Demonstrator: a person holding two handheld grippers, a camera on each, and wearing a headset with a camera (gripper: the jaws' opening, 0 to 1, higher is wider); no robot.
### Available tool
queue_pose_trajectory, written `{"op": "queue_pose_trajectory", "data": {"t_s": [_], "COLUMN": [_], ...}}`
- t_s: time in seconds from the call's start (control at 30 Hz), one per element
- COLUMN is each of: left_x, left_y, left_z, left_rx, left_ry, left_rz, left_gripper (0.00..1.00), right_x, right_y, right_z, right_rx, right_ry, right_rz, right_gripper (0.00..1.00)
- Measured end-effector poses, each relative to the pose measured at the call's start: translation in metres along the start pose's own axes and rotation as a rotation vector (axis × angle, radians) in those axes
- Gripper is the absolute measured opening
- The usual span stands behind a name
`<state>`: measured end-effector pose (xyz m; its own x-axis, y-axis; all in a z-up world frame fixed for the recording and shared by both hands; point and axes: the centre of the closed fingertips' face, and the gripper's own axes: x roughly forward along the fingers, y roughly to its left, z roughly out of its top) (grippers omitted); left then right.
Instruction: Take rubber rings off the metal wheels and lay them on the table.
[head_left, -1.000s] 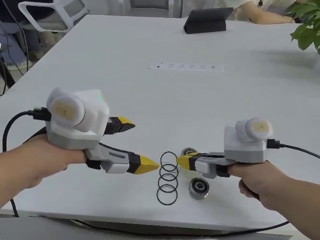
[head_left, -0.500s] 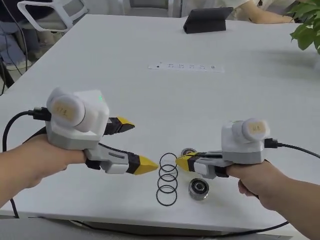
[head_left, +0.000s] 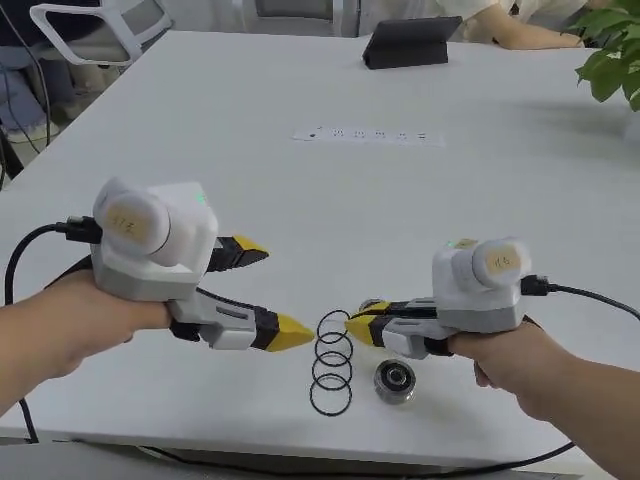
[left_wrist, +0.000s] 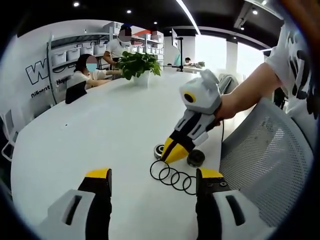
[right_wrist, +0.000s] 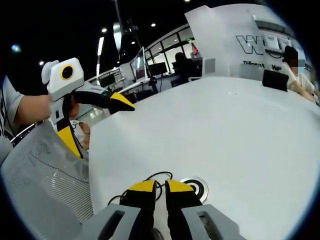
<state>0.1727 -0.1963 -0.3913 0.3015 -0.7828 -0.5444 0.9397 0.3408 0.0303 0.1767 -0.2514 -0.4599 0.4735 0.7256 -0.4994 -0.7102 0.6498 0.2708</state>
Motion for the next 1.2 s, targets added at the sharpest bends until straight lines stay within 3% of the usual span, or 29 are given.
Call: {"op": "queue_pose_trajectory", "data": {"t_s": [0.53, 1.2], "left_x": [0.002, -0.003], "left_y": [-0.003, -0.009], "left_z": [0.004, 0.016], "left_rx": [0.0, 0.002], "left_ry": [-0.007, -0.038], "left_rz": [-0.012, -0.019], "left_gripper": [0.66, 0.67], "right_x": [-0.01, -0.048], "right_y": [0.001, 0.0], "right_z": [0.019, 0.045], "right_rx": [0.027, 0.025], "right_ry": [-0.065, -0.179], "right_rz": [0.001, -0.039], "right_gripper": [0.08, 0.2]}}
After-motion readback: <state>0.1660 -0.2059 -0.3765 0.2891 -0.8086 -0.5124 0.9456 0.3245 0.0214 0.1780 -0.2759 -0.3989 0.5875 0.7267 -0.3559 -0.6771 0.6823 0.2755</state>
